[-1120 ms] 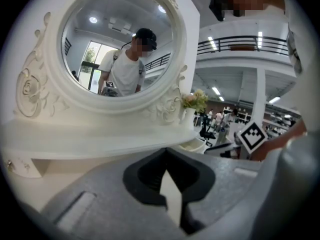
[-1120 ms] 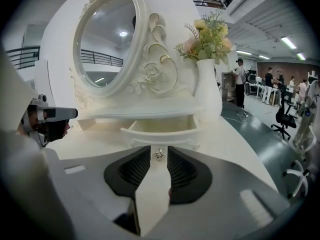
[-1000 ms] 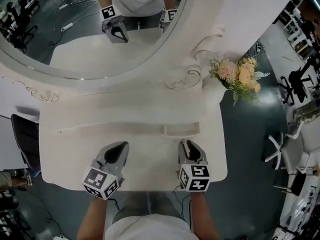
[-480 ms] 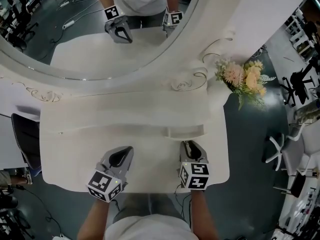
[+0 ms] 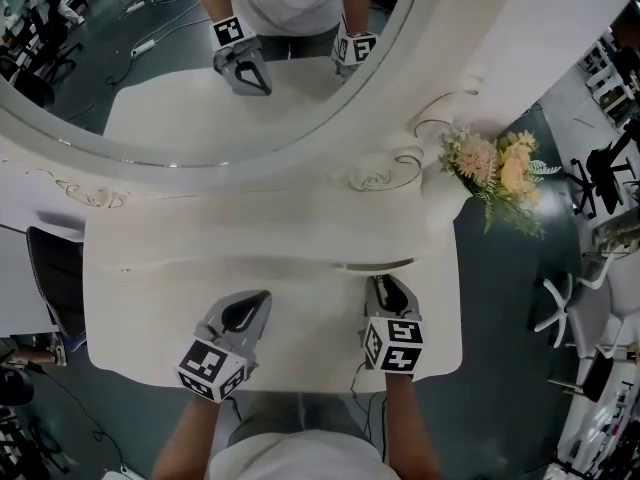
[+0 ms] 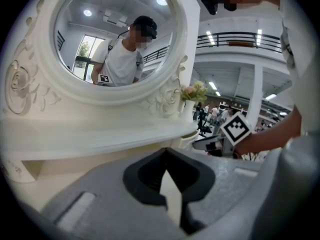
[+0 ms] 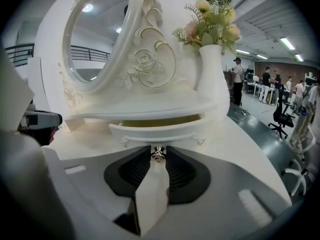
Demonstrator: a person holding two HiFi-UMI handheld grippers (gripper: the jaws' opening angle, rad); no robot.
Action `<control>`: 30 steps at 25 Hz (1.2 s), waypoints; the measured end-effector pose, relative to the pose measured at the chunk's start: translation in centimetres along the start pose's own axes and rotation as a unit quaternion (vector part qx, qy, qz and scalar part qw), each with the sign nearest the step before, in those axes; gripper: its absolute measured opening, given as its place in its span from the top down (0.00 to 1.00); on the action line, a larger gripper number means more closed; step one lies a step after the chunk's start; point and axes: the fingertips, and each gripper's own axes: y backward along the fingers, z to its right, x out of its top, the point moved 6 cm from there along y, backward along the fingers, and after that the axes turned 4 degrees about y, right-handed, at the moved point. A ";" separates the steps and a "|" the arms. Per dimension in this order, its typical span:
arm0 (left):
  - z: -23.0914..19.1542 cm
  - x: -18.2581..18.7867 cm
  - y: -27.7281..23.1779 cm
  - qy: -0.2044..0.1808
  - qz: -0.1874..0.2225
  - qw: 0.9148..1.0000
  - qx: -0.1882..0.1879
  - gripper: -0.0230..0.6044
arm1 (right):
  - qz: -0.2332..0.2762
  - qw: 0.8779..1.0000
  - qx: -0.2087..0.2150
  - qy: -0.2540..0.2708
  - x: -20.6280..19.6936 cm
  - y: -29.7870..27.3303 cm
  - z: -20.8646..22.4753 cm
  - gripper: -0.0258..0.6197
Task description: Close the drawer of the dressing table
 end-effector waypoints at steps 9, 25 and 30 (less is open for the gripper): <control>-0.5 0.0 0.2 0.006 -0.003 1.000 0.014 0.97 | 0.024 1.000 0.009 -0.013 1.2 -1.6 0.5 0.82; 0.3 0.8 1.0 -0.004 0.005 1.000 0.023 0.96 | 0.027 1.000 0.013 -0.005 1.9 -2.1 0.4 0.82; 0.8 0.6 1.7 -0.002 0.008 1.000 0.027 0.97 | 0.022 1.000 0.009 0.003 1.6 -1.3 0.5 0.80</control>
